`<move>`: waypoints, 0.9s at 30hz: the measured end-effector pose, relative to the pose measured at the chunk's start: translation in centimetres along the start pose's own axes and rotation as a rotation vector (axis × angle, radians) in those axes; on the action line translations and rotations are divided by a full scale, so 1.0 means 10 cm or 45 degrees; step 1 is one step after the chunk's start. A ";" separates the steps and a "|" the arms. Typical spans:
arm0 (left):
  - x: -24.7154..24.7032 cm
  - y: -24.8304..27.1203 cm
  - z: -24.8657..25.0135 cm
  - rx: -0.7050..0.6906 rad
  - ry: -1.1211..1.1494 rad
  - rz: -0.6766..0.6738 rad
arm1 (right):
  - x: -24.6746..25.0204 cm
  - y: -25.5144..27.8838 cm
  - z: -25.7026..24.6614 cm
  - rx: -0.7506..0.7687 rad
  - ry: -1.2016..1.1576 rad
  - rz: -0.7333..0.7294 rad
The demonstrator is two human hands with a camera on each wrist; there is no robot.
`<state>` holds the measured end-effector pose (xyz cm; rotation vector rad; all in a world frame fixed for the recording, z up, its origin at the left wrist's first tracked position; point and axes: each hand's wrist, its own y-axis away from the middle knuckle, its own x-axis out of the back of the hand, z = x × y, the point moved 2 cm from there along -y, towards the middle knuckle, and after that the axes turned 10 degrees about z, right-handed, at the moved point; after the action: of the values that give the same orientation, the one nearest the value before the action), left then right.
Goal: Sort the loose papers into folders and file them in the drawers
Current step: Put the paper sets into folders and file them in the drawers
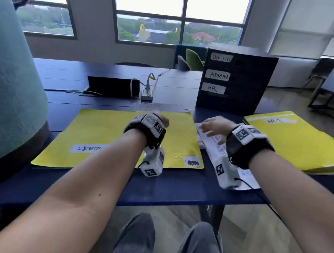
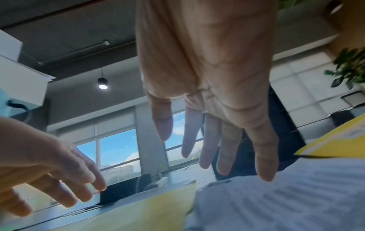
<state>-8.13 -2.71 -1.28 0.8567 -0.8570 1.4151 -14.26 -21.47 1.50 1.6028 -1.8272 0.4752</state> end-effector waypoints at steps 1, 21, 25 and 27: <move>0.00 -0.05 0.16 -0.050 0.013 0.002 | 0.14 -0.08 0.07 -0.032 0.023 0.044; -1.18 -0.68 1.39 -0.334 -0.585 -0.366 | 0.70 -0.84 1.15 -0.150 0.402 -0.065; -1.22 -0.68 1.43 -0.431 -0.808 -0.141 | 0.72 -0.90 1.31 -0.214 0.216 -0.099; -1.21 -0.73 1.44 -0.457 -0.806 -0.152 | 0.72 -0.92 1.35 -0.247 0.186 -0.101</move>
<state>-0.53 -20.94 -5.45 1.0683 -1.4587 0.8427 -8.71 -37.30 -4.72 1.4639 -1.6416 0.3574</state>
